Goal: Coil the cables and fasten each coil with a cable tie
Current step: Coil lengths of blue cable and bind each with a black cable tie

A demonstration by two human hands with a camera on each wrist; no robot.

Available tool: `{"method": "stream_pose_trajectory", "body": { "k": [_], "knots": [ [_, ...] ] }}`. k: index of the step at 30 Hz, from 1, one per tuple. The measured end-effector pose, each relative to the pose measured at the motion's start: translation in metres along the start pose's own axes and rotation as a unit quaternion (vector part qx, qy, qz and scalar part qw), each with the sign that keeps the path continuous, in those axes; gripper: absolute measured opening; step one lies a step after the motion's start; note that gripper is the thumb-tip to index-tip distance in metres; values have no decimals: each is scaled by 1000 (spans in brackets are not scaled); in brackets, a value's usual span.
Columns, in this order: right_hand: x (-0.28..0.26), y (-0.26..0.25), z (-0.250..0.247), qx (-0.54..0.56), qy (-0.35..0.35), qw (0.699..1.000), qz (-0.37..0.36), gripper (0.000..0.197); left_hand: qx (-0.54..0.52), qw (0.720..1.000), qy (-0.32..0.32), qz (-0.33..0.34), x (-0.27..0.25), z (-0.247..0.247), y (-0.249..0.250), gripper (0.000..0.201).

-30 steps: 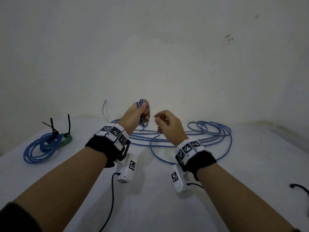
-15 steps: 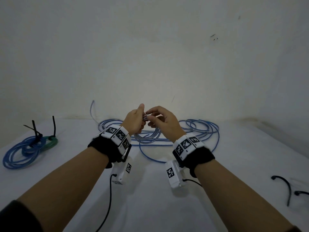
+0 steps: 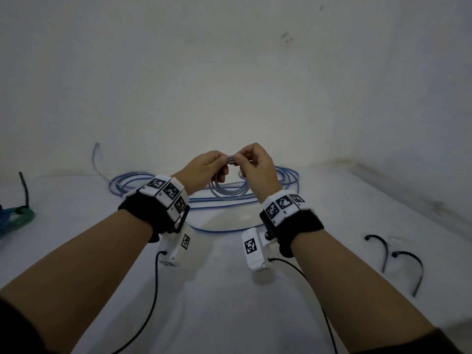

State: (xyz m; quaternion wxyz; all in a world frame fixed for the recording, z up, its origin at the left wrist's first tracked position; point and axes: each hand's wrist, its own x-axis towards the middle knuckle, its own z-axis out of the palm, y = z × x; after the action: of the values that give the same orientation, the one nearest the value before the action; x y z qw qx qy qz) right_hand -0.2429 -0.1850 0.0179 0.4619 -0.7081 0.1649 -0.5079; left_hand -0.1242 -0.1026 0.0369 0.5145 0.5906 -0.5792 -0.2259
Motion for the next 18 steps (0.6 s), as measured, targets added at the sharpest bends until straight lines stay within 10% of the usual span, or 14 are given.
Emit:
{"method": "stream_pose_trajectory", "body": {
  "k": [18],
  "knots": [
    [-37, 3, -173, -41, 128, 982, 135, 10, 84, 991, -93, 47, 55, 172, 32, 26]
  ]
}}
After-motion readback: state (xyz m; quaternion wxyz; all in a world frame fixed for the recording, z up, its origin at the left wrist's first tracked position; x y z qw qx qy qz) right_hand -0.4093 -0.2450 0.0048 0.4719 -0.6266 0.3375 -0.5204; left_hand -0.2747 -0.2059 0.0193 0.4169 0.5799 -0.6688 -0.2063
